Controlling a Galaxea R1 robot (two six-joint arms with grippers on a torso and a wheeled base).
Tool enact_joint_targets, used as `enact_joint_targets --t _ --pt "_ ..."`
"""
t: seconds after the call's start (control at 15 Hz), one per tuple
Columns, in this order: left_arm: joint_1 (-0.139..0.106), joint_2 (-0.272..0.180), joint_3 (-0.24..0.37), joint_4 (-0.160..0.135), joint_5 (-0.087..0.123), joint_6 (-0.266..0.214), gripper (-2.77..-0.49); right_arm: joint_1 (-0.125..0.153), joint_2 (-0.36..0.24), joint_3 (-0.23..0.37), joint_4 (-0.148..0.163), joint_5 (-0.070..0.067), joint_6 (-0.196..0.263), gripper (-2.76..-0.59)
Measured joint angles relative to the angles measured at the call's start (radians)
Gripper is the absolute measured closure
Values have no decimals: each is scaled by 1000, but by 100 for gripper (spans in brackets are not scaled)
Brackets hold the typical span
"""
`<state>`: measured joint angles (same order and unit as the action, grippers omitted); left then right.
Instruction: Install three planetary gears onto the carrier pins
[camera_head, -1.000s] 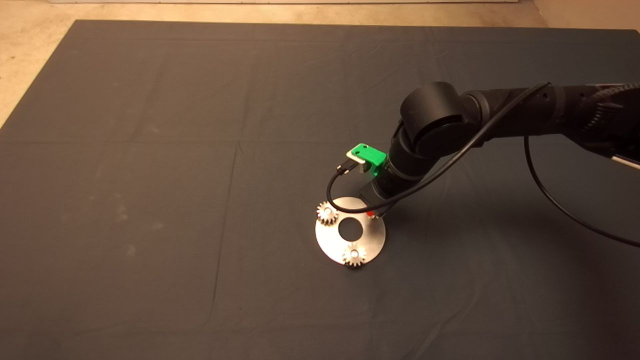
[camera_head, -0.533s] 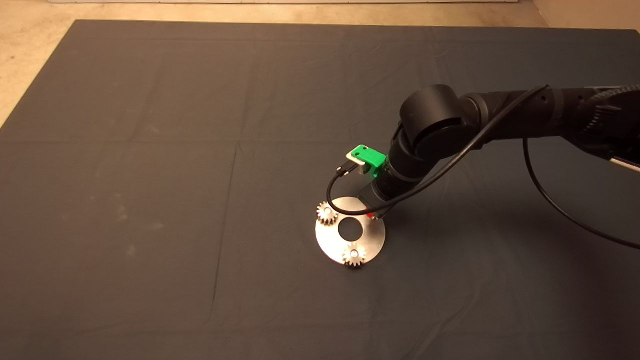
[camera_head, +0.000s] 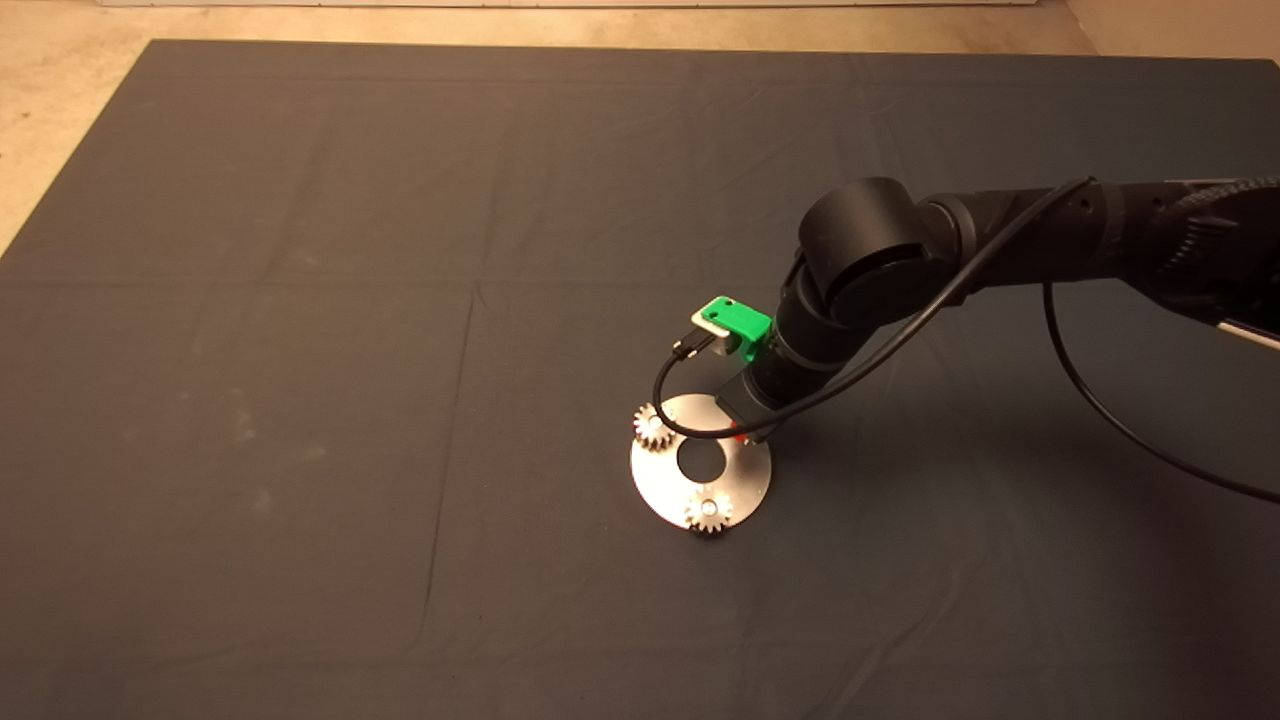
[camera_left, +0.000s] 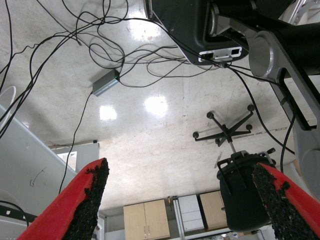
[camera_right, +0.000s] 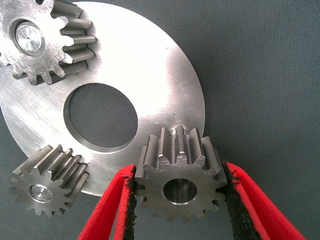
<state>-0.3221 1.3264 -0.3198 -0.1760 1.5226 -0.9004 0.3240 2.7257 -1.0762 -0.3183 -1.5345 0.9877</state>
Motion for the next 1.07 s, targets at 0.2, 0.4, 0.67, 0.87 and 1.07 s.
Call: enact_joint_targets --t 0.2,0.4,0.67,0.87,1.07 --pt "0 -1 0 0 0 0 -204 0 0 0 -7 0 0 -104" --pt "0 -8 0 0 0 1 -204 0 0 1 -15 1 0 -105" --pt "0 -9 0 0 0 1 -204 -11 0 2 -32 0 0 -104" --pt "0 -13 0 0 0 3 -204 -22 1 2 -52 0 0 -104" --pt "0 -17 0 -1 0 9 -204 -22 1 2 -57 -1 1 -105"
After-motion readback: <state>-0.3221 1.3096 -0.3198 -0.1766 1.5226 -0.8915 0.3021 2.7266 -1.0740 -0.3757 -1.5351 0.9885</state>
